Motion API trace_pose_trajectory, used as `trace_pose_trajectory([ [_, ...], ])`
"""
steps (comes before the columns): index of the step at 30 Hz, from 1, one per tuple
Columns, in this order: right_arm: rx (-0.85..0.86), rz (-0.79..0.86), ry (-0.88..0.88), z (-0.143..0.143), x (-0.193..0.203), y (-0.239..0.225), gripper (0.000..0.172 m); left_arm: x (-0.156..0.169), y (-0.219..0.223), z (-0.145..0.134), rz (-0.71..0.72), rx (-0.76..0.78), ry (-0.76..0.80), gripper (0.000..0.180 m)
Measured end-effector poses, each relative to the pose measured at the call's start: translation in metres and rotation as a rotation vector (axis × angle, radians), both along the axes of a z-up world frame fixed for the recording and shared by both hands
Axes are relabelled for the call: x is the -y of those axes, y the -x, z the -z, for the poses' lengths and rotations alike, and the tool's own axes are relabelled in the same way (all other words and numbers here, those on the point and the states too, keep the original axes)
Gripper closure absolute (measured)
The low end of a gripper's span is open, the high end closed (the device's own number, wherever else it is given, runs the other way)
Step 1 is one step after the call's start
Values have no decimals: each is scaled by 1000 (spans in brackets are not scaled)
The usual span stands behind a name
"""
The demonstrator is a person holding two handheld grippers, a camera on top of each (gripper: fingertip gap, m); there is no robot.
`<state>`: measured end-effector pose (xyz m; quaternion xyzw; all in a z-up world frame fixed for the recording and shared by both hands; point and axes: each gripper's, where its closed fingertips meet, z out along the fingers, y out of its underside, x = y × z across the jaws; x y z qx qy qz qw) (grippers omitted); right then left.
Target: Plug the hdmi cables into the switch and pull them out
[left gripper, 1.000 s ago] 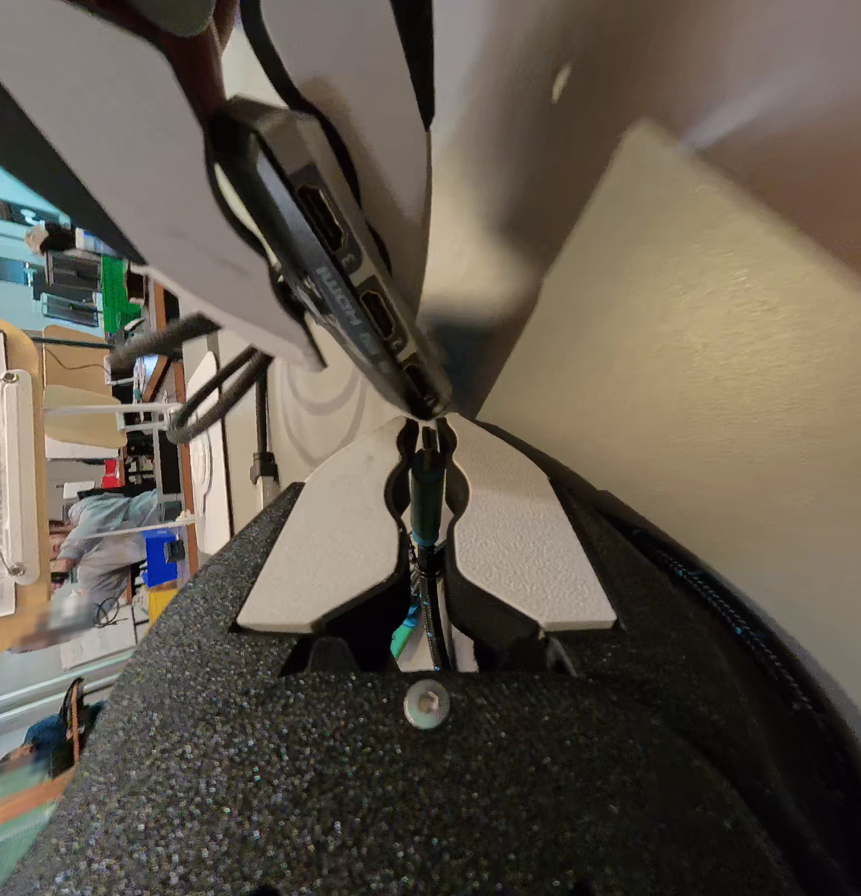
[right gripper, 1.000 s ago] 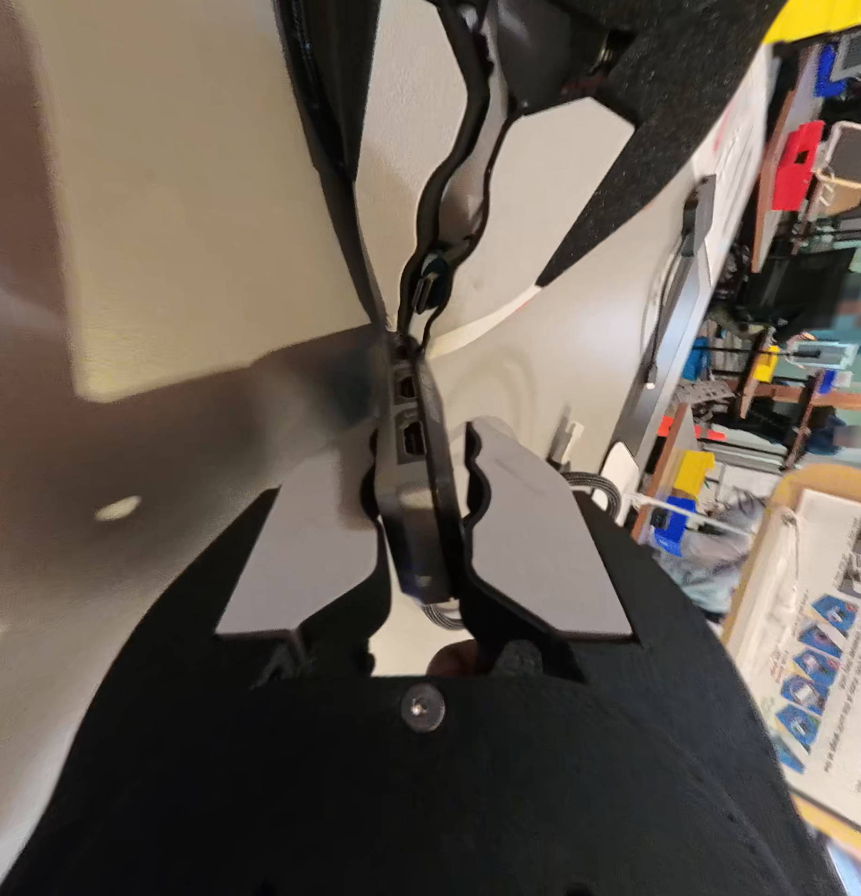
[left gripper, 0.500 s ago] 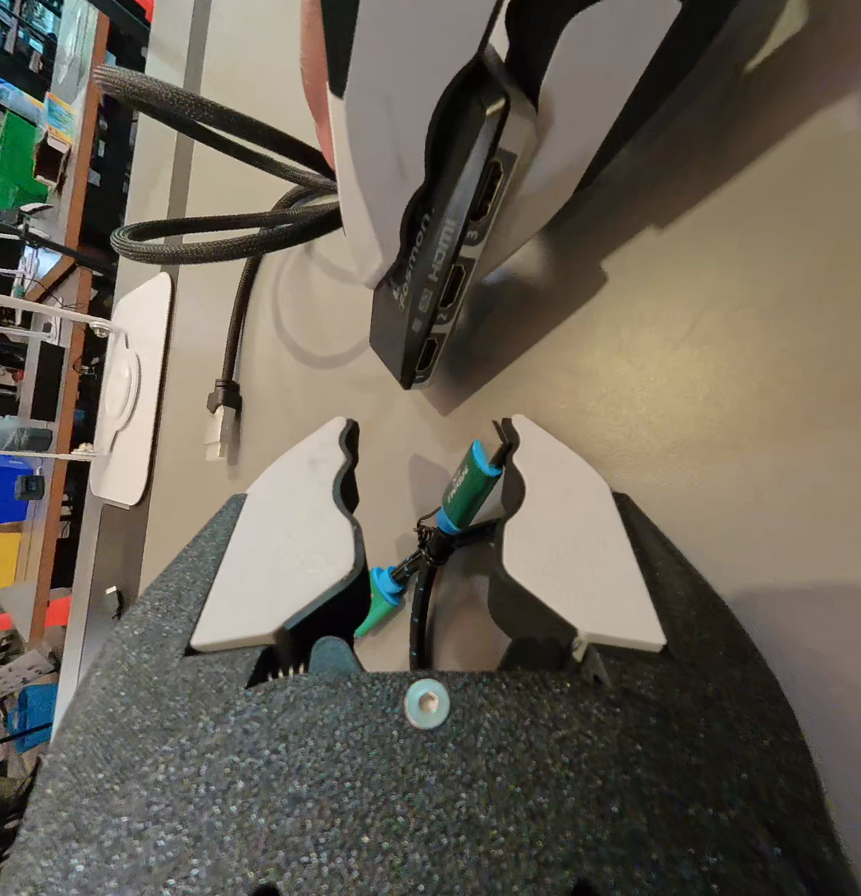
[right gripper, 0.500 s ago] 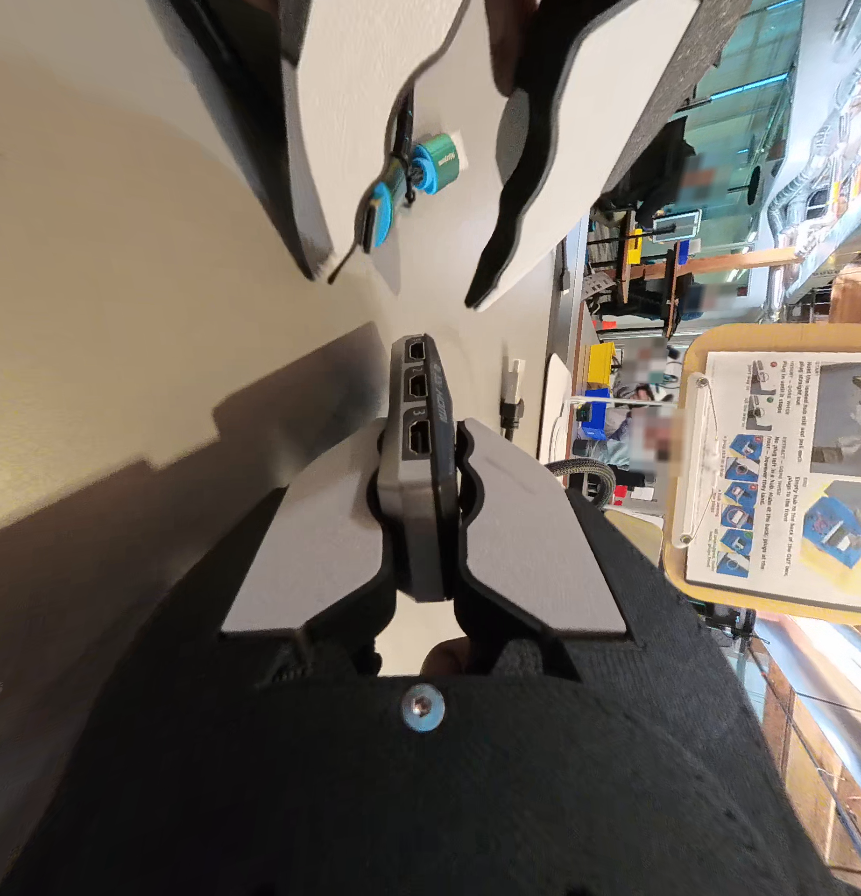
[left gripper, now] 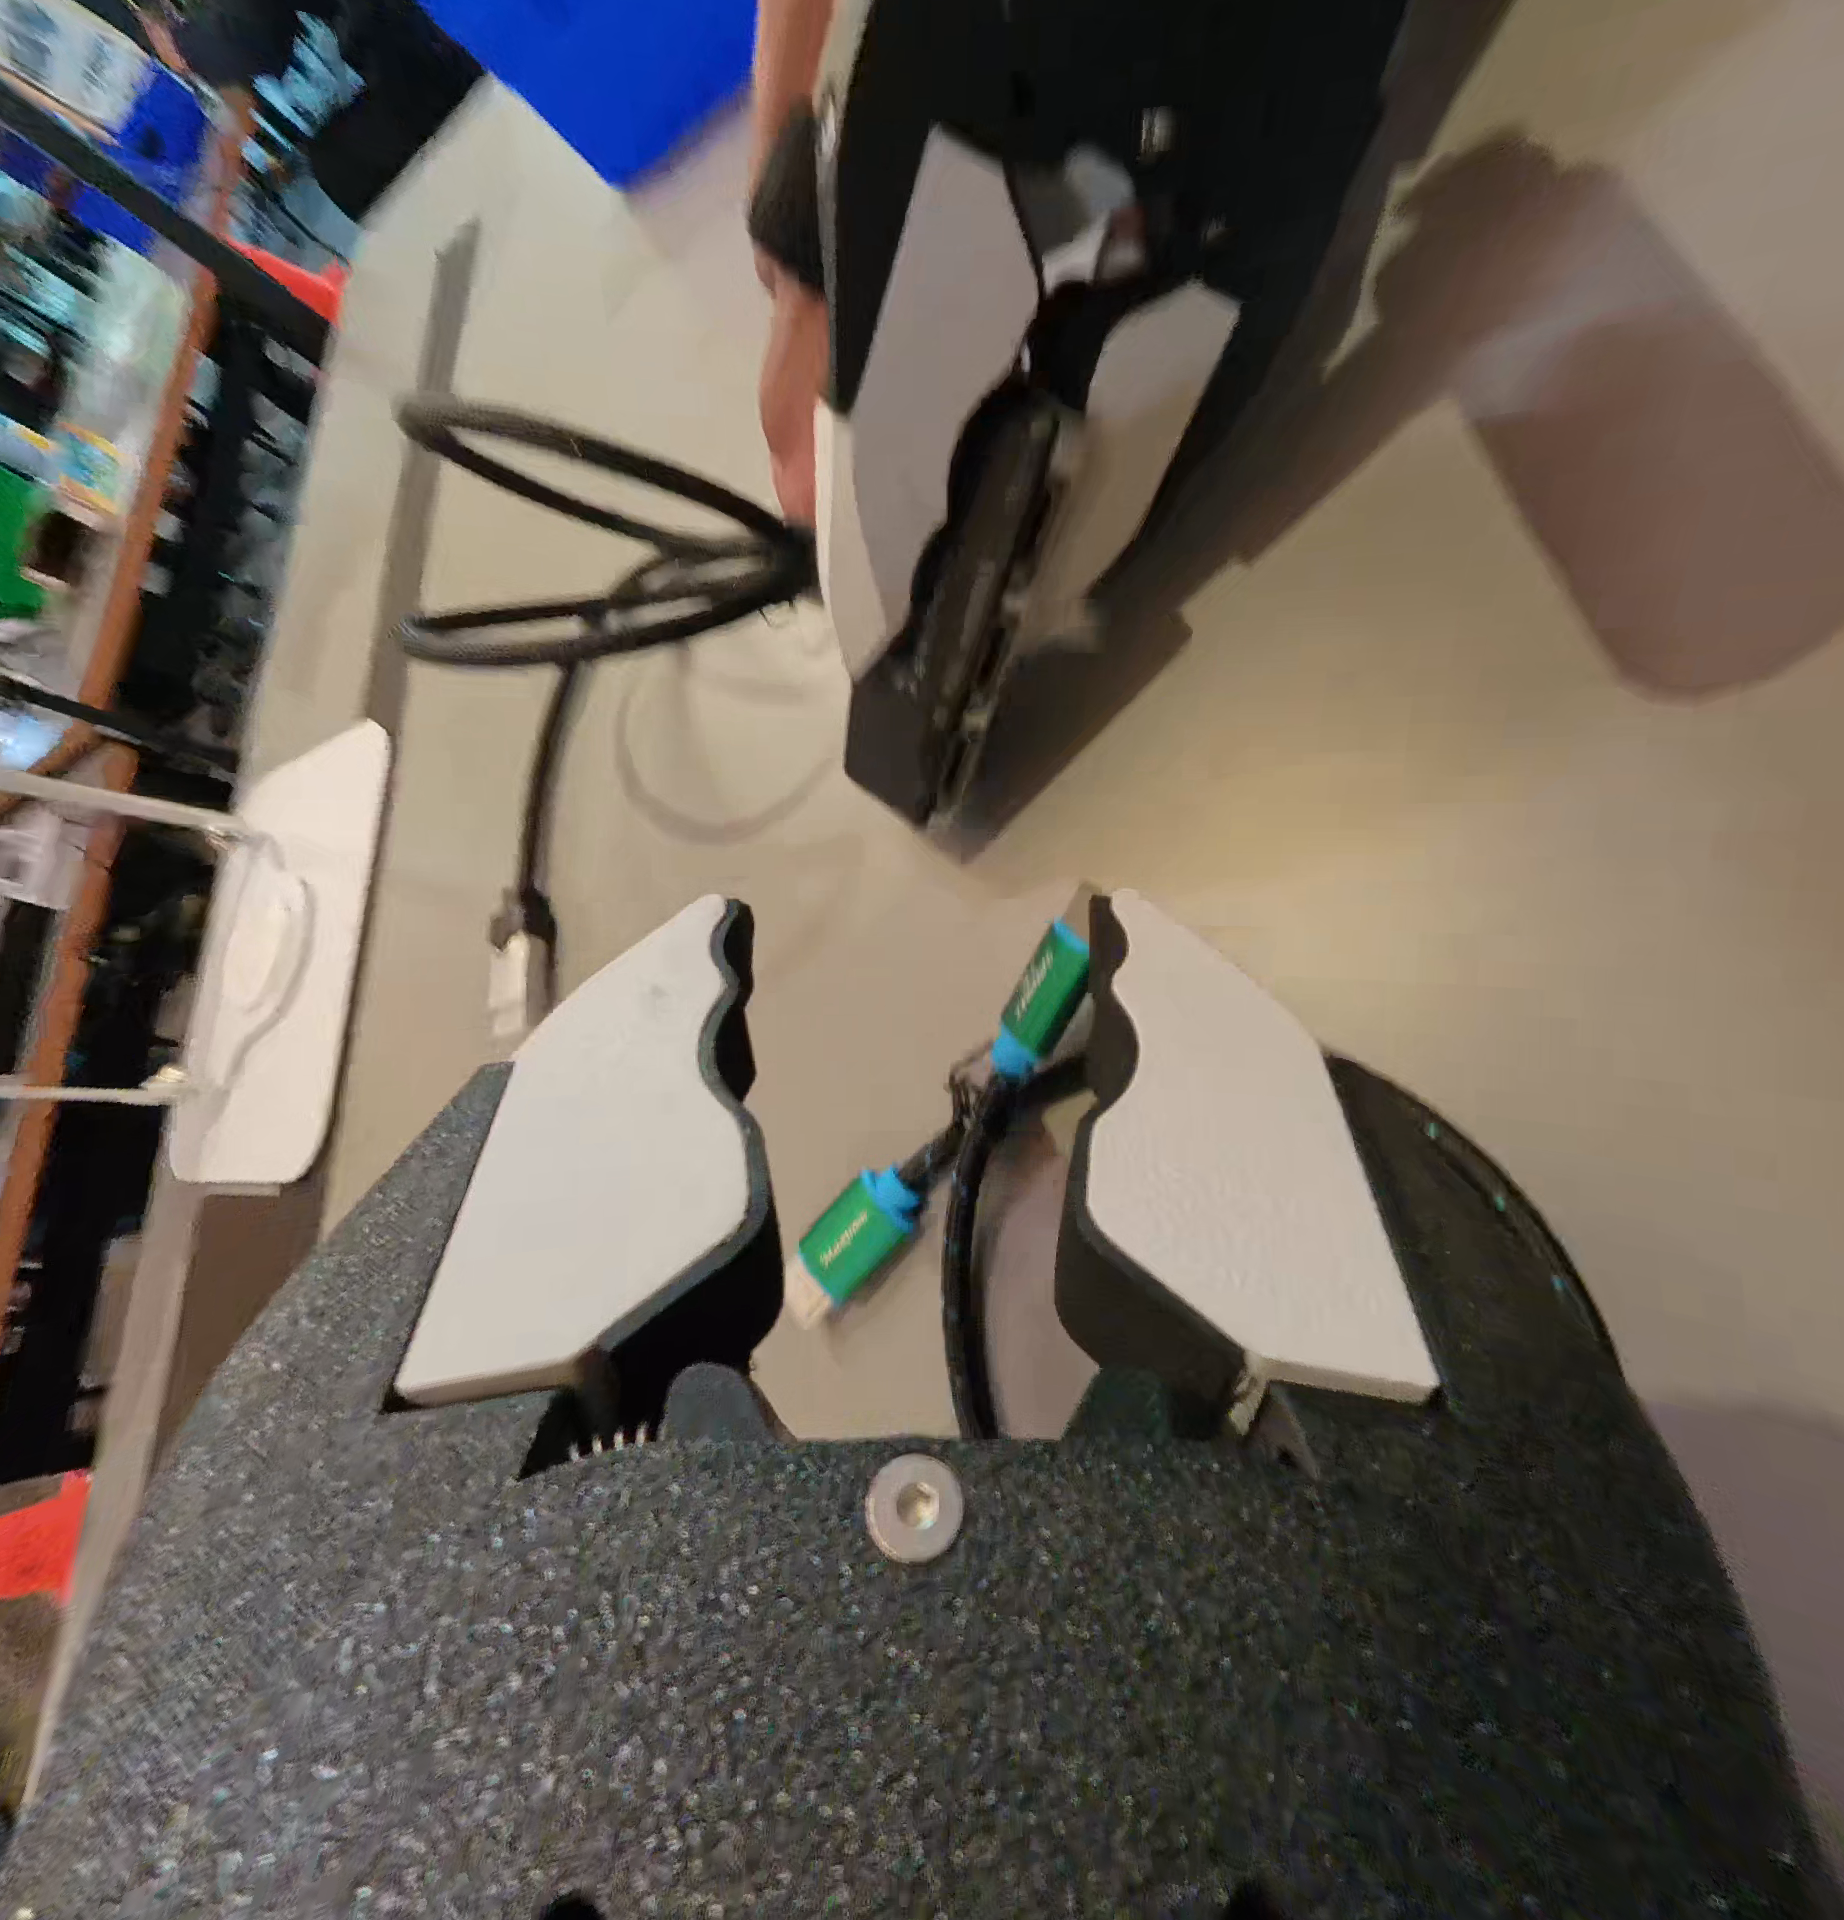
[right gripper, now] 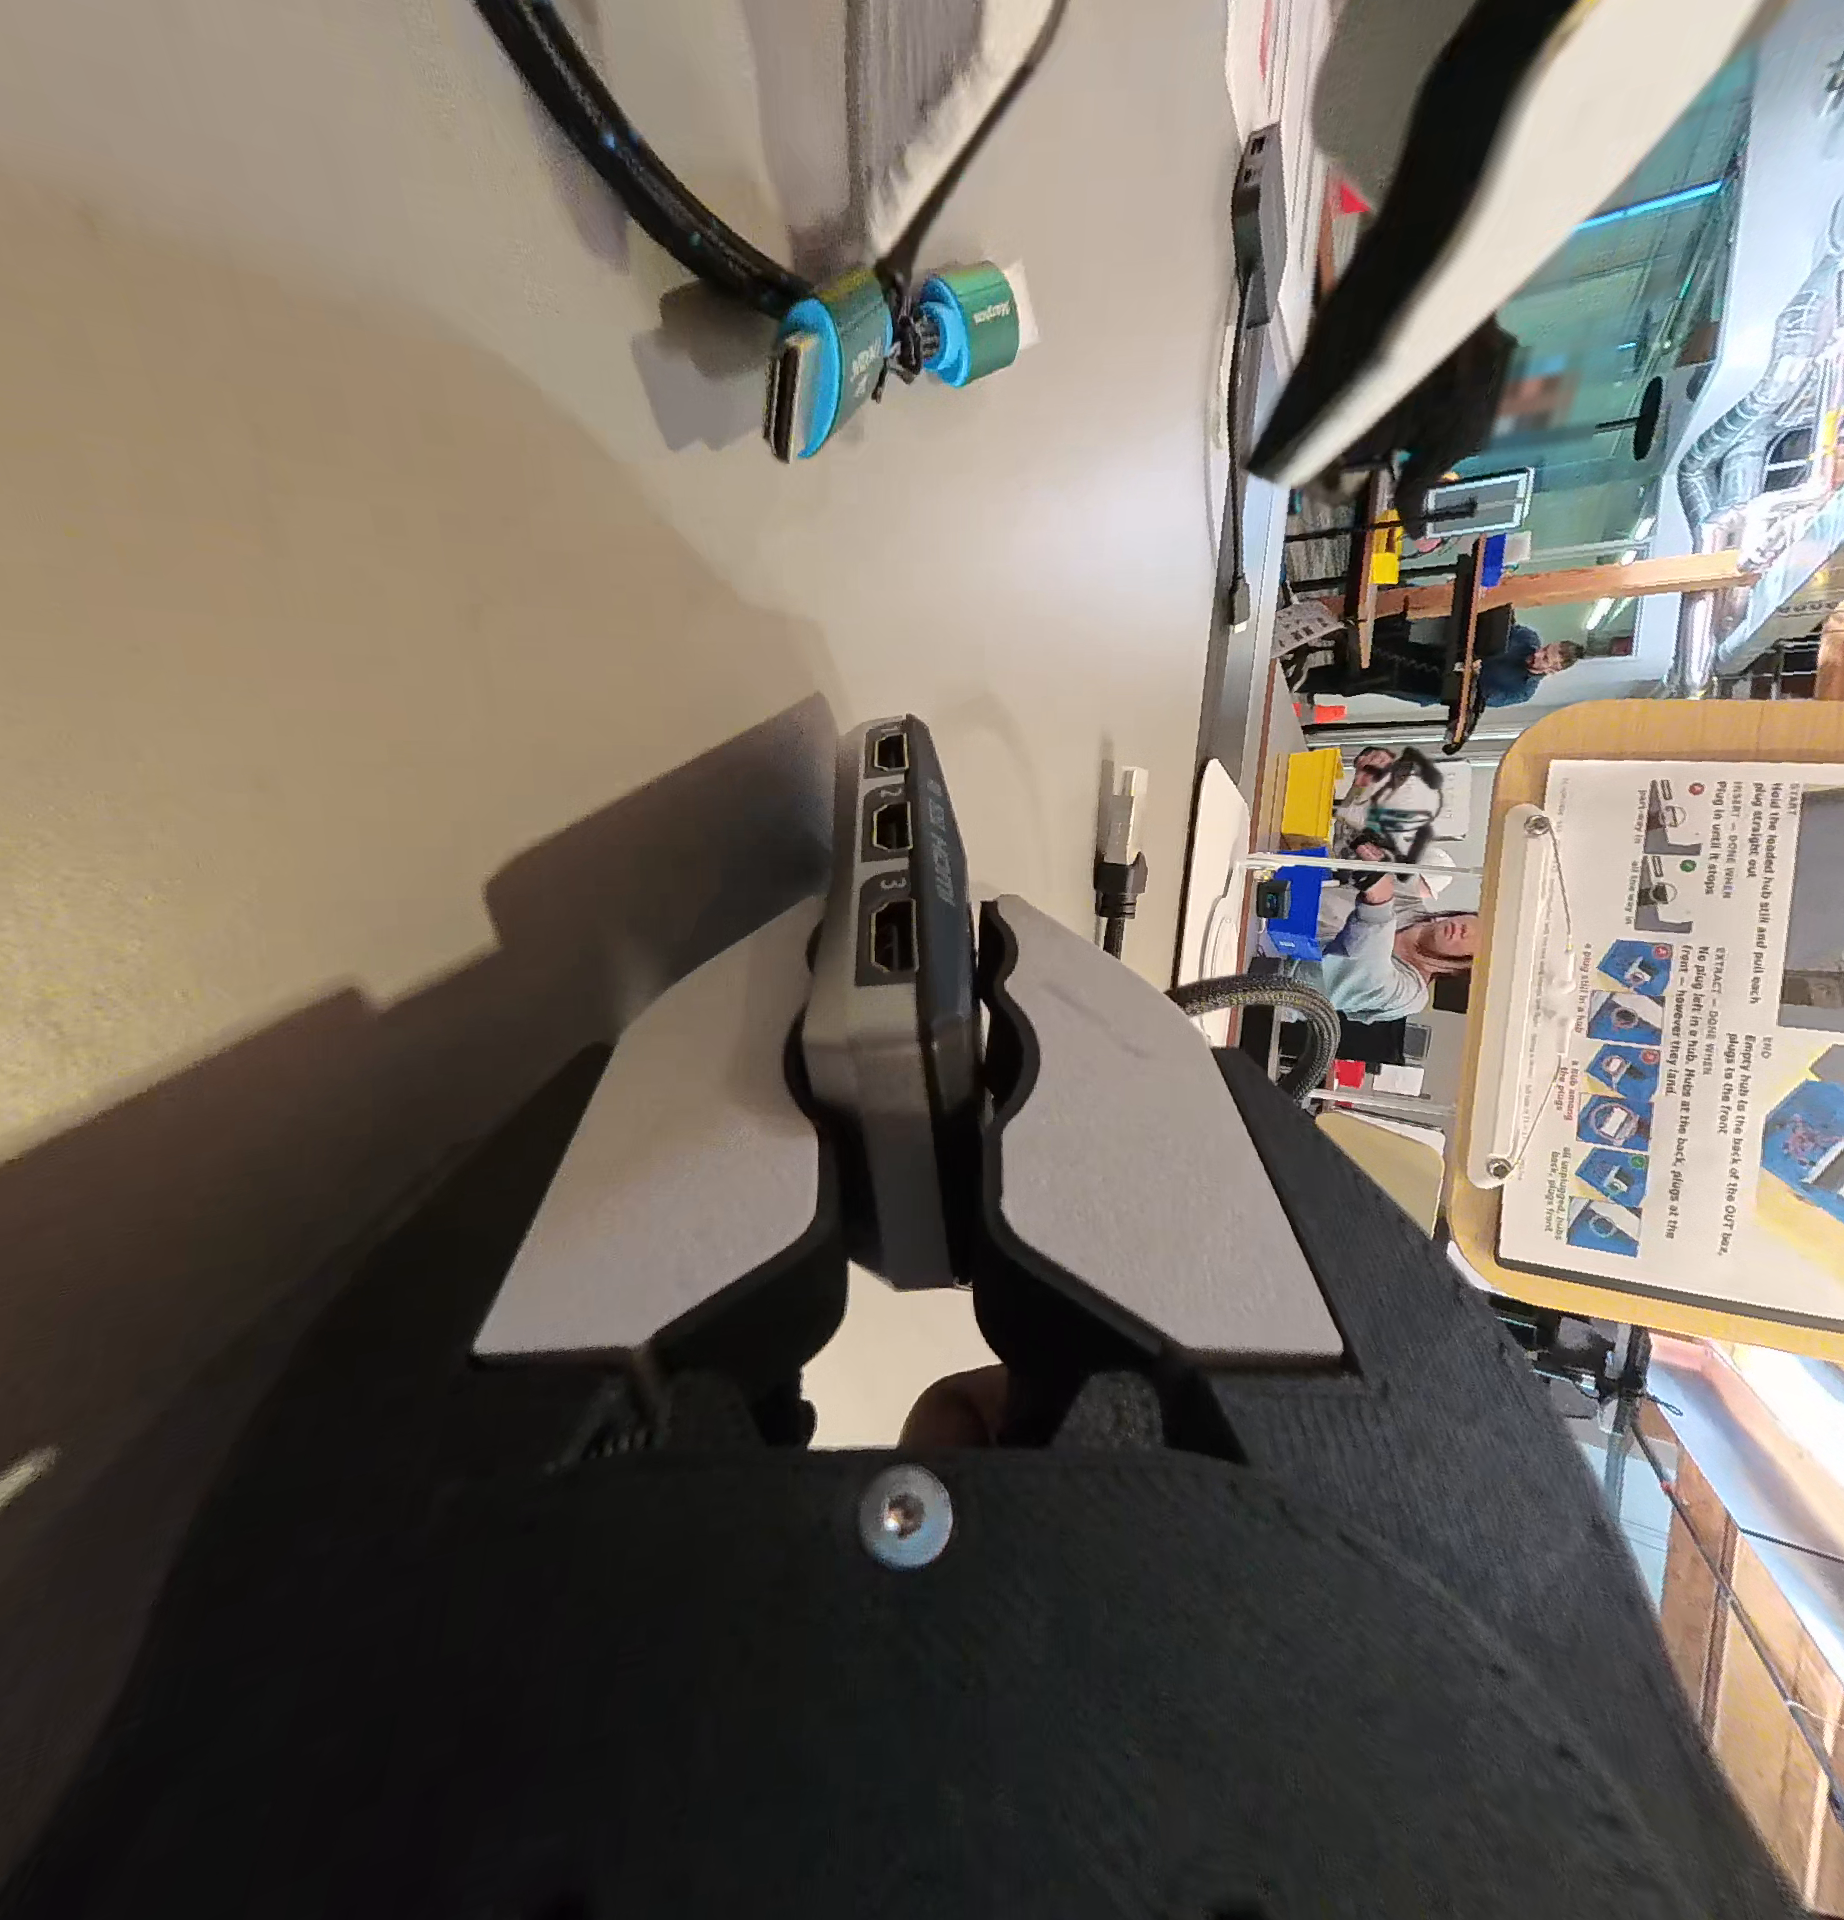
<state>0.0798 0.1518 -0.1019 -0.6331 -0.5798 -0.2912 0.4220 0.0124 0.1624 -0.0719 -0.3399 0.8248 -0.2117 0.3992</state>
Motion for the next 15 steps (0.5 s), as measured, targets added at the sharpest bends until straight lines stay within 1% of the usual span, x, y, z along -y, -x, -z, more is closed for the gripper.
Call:
trace_pose_trajectory([
  [2, 1, 1, 3, 1, 0, -1, 147, -9, 8, 15, 3, -118, 1, 119],
  [6, -8, 3, 3, 0, -1, -1, 147, -24, 12, 35, 10, -258, -134, 120],
  [7, -13, 5, 1, -1, -1, -2, 147, -23, 12, 38, 10, -272, -146, 120],
  [11, -25, 10, -6, -3, -2, -2, 147, -20, 3, 39, 7, -235, -176, 123],
  [15, -20, 10, -9, -3, -2, -2, 147, -20, -1, 35, 0, -213, -164, 127],
])
